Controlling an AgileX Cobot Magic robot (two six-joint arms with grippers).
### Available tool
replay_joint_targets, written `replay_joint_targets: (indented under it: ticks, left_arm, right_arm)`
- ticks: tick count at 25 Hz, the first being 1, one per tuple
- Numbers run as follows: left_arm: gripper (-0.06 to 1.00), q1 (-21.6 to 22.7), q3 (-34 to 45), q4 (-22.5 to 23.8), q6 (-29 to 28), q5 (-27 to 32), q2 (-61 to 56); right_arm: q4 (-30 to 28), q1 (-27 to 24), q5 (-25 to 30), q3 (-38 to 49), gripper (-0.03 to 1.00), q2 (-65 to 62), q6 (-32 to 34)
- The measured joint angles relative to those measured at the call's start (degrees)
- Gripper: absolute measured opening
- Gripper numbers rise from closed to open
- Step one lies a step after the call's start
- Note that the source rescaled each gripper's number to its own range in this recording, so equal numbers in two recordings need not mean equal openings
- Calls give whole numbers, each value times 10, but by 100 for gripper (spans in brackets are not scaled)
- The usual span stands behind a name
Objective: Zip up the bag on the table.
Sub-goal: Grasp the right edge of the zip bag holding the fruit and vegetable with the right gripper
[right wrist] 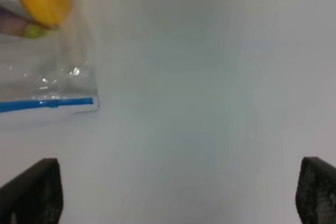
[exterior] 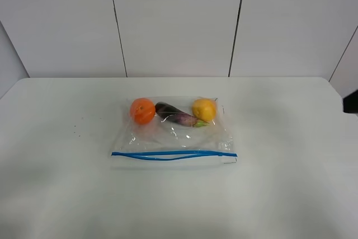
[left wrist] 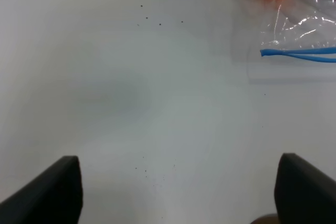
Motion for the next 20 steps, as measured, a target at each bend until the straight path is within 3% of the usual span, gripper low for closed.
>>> replay_joint_targets:
  ticks: [8,14,20]
  left_arm:
    - [100,0,0,0,0,0,0]
    - [100,0,0,0,0,0,0]
    - [100,0,0,0,0,0,0]
  right_arm:
    - [111,0,-40,-49,98,260,-87]
    - [228,0,-127,-50,98,418,-229]
    - [412,-8,-118,-50,98,533,-411]
